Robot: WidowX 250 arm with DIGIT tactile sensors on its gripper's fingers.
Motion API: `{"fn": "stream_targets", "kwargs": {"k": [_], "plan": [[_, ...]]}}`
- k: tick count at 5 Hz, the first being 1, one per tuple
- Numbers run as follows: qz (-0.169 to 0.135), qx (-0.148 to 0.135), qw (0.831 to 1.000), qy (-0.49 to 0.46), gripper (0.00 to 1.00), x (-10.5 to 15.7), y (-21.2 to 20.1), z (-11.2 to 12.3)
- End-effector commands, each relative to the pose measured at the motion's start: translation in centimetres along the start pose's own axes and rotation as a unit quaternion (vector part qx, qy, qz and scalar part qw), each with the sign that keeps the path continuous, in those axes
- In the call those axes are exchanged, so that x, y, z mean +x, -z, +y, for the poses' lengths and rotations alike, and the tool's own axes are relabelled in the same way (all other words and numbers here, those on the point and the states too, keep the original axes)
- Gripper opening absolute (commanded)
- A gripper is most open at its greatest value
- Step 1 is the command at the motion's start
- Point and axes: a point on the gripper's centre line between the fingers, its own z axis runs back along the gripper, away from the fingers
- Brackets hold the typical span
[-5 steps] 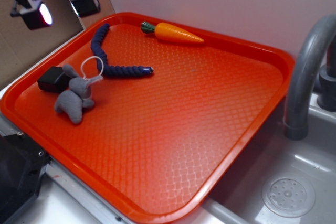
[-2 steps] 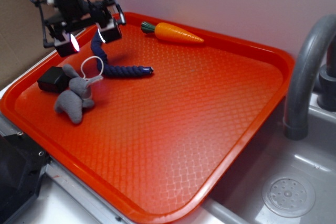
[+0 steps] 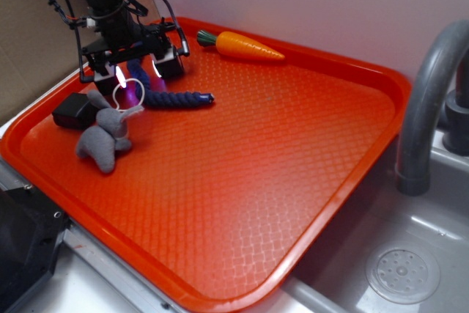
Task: Grab the blue rope.
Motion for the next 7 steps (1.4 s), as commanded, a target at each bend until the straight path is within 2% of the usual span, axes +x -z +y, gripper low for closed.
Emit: {"fn": "stream_targets", "kwargs": {"k": [1, 4, 5, 6, 7], "plan": [[-0.009, -0.041, 0.999, 0.023, 0.0, 0.5, -0.1, 1.3], [-0.013, -0.032, 0.998, 0.044, 0.0, 0.4, -0.6, 1.2], [0.005, 0.01, 0.999, 0.037, 0.0, 0.9, -2.3, 1.1], [0.002, 0.023, 0.995, 0.096, 0.0, -0.4, -6.3, -0.4], [0.003, 0.001, 0.984, 0.176, 0.0, -3.6, -10.6, -2.1]]}}
